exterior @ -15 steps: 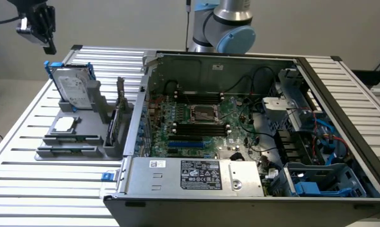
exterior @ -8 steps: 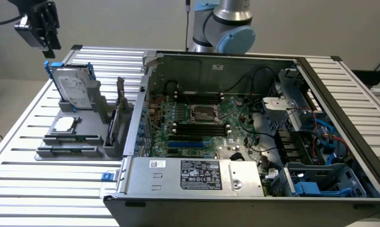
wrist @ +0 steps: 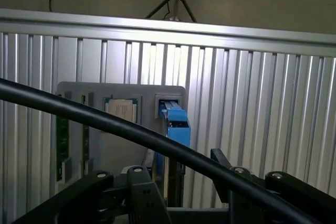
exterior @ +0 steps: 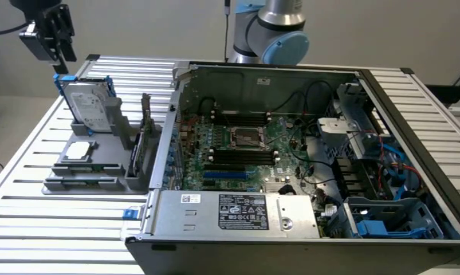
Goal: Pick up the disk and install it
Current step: 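Pick up the disk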
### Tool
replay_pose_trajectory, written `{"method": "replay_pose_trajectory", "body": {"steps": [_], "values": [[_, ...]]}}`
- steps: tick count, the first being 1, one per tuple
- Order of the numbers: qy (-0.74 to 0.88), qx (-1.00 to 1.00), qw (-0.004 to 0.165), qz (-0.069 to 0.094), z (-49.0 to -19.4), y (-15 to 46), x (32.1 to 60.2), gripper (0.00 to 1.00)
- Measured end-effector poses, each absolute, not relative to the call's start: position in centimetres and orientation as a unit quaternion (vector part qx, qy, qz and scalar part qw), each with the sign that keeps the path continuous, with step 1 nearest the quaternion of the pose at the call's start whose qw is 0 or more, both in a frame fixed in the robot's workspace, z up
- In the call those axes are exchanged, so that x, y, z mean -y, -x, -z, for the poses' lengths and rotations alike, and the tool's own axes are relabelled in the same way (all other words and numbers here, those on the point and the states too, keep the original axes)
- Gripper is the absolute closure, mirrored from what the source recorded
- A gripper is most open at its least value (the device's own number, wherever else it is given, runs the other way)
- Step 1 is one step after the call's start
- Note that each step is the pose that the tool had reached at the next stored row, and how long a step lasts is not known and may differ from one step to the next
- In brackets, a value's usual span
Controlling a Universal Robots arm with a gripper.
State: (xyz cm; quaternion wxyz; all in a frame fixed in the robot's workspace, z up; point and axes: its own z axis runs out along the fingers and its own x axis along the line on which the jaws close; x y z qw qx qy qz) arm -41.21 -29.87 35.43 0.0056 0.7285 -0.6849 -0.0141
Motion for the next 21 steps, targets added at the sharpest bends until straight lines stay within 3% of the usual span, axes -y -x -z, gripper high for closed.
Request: {"method": "replay_pose_trajectory", "body": {"steps": [21], "values": [[-0.728,0.685,0.006,0.012,-31.7,41.8,29.9,0.46]]}}
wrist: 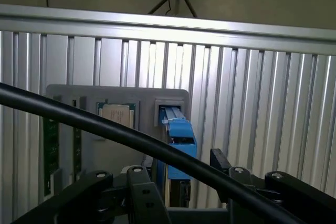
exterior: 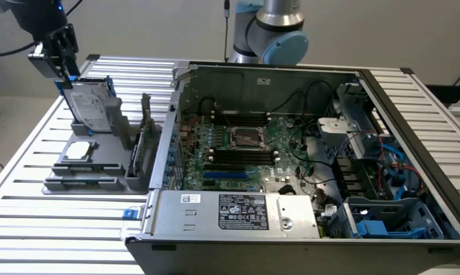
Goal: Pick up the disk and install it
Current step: 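Pick up the disk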
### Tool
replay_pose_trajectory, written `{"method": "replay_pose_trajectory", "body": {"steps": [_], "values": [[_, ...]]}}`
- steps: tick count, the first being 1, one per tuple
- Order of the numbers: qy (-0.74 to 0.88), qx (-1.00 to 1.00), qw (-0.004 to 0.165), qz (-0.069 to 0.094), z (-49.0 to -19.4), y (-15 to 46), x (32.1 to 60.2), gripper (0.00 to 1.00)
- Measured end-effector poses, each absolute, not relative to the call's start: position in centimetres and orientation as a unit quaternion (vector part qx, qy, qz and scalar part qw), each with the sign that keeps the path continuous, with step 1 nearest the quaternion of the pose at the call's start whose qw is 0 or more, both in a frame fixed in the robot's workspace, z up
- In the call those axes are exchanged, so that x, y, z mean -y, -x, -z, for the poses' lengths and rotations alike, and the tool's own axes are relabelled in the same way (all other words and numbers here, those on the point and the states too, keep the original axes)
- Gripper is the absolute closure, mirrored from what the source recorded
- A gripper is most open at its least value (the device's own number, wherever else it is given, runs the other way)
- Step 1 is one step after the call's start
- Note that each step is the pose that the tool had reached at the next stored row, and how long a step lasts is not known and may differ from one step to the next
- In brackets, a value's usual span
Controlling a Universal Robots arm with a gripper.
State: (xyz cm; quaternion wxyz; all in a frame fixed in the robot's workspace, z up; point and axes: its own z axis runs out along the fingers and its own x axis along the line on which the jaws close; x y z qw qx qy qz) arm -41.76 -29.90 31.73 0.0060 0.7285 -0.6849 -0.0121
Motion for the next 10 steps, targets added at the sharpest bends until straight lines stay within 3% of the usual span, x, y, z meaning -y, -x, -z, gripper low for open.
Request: {"method": "replay_pose_trajectory", "body": {"steps": [10], "values": [[-0.729,0.685,0.004,0.010,-29.9,42.0,29.9,0.46]]}}
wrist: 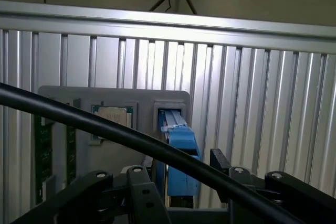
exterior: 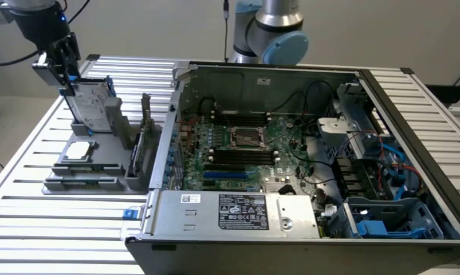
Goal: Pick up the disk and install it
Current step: 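Pick up the disk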
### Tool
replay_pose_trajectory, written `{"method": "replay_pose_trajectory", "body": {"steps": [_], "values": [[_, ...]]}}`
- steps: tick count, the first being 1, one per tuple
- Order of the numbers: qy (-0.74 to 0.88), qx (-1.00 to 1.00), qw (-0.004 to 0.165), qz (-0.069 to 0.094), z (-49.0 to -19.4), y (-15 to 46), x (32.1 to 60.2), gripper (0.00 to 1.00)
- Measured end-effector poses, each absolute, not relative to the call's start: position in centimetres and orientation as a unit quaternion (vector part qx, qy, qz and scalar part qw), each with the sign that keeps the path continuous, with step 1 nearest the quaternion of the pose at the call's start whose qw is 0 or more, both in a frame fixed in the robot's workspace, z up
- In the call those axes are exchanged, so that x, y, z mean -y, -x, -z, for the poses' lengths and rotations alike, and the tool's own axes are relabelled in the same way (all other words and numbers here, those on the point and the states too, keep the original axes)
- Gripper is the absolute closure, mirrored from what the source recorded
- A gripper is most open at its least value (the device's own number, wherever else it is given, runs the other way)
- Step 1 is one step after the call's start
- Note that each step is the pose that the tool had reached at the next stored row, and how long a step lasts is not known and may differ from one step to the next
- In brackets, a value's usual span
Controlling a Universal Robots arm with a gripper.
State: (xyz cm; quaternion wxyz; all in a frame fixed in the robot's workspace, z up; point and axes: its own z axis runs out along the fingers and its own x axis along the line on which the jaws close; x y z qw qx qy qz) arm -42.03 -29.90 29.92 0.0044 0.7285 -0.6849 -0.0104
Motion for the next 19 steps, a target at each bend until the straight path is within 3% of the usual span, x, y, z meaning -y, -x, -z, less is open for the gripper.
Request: {"method": "replay_pose_trajectory", "body": {"steps": [19], "values": [[-0.726,0.688,0.009,0.005,-28.4,42.1,29.7,0.46]]}}
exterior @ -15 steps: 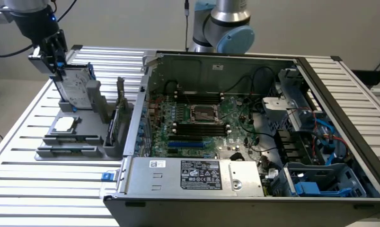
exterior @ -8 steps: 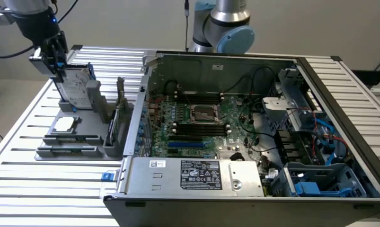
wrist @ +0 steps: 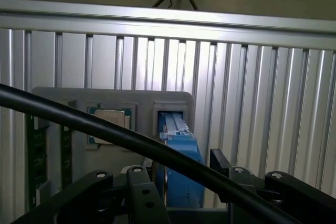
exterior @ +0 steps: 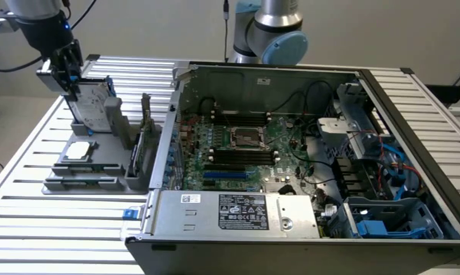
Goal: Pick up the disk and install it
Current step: 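Pick up the disk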
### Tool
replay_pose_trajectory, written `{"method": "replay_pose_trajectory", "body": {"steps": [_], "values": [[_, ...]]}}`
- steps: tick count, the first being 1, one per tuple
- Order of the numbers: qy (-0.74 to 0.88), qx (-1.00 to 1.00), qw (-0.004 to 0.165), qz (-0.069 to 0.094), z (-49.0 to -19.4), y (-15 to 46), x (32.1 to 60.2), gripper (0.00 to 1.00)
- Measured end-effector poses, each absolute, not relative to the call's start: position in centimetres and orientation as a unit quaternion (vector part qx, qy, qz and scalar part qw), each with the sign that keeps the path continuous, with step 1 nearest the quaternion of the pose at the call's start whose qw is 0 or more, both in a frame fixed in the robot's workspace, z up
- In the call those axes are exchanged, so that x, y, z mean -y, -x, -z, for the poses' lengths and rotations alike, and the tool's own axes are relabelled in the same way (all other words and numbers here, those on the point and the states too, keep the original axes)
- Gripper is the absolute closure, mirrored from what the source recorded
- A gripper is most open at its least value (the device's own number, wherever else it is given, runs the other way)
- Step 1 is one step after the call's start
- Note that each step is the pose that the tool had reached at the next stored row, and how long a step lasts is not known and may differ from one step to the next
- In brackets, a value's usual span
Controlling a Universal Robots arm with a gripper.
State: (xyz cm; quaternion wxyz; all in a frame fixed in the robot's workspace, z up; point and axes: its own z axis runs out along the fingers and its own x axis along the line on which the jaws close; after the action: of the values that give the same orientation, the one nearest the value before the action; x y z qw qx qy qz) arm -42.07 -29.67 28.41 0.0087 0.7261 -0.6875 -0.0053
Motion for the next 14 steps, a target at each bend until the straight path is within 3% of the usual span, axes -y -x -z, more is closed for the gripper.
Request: {"method": "replay_pose_trajectory", "body": {"steps": [14], "values": [[-0.725,0.689,0.010,0.004,-28.12,42.08,29.66,0.46]]}}
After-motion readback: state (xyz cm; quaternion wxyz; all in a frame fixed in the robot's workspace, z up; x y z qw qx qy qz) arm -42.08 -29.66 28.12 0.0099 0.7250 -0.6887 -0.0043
